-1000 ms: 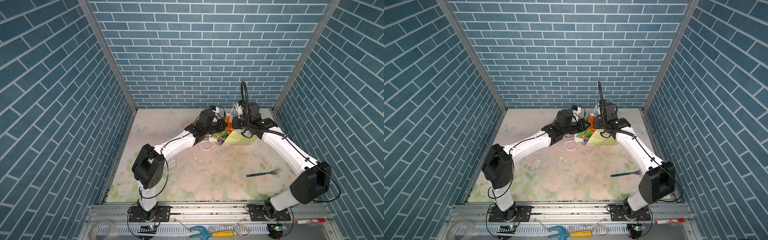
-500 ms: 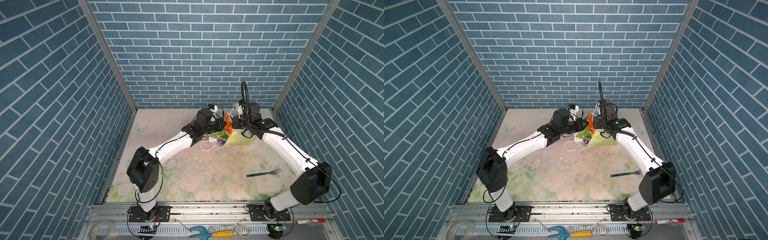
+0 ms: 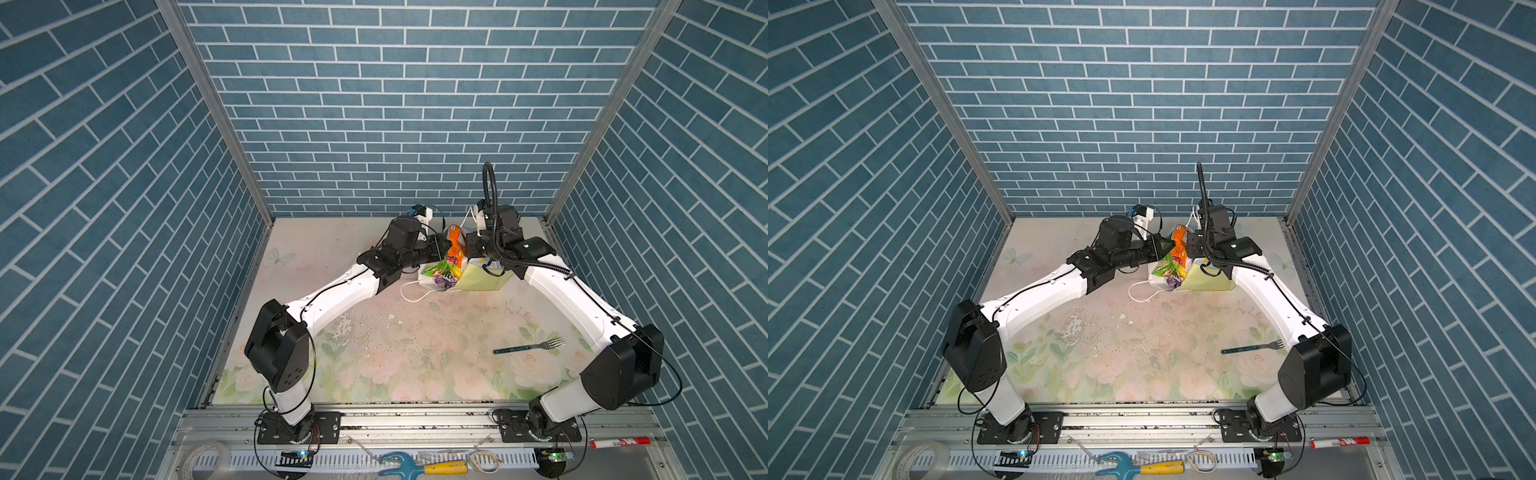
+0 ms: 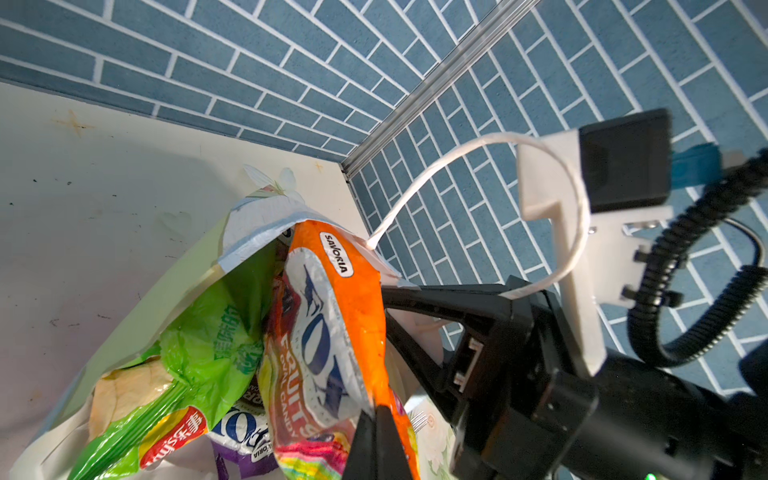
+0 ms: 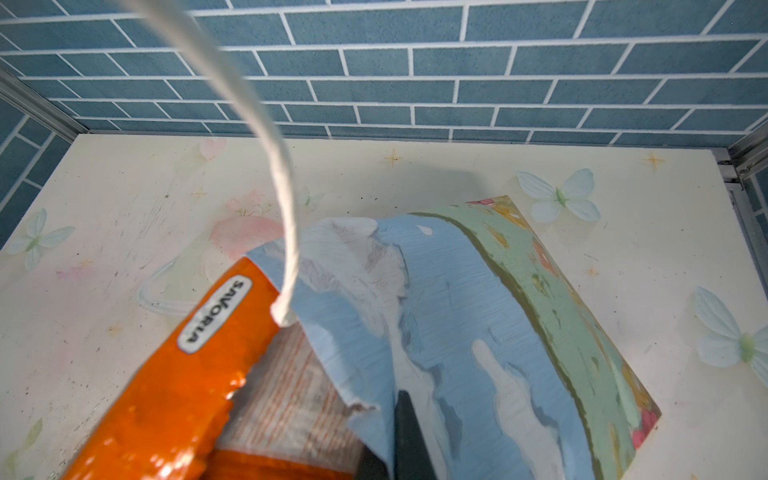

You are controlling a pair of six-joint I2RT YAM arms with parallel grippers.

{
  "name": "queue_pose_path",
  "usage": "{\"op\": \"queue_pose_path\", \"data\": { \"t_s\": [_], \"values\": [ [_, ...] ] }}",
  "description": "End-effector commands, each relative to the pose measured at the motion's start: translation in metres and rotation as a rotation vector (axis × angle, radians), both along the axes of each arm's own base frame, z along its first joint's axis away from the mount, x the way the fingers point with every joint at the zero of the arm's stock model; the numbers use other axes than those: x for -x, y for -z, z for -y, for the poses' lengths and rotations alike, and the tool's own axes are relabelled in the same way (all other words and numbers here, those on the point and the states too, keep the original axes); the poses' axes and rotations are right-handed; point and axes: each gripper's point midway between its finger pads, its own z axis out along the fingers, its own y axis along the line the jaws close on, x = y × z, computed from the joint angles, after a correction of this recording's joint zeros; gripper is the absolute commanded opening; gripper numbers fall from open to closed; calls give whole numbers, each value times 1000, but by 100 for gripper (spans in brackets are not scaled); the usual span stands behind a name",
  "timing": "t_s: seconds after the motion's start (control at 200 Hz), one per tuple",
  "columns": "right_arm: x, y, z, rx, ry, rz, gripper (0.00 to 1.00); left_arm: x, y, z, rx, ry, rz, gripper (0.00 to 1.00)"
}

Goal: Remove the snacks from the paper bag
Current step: 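Grasp the orange FOX'S candy bag with the left gripper and lift, then carry the FOX'S bag away from the paper bag and lower it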

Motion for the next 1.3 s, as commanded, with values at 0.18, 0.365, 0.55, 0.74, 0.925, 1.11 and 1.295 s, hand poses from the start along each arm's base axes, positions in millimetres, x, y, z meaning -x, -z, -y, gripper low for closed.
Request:
{"op": "queue_pose_path", "data": {
  "t_s": [0.18,0.365,0.55,0.74,0.925,1.11,1.295],
  "values": [
    [4,-25,2,-66,31,65,0,-5,-47,-20,56,-39,121,0],
    [5,-26,3,-67,33,67,0,-10,-53,-36,58,-72,129,0],
    [5,-26,3,-71,35,71,0,-15,-58,-58,60,-119,138,0],
    [5,-26,2,-82,38,68,0,-22,-59,-83,57,-171,138,0],
    [6,-26,4,-82,43,70,0,-31,-61,-113,54,-236,137,0],
    [6,-26,5,-79,47,71,0,-41,-50,-156,17,-325,108,0],
    [6,-30,6,-78,53,80,0,-32,-8,-218,-102,-470,31,0]
  ]
}}
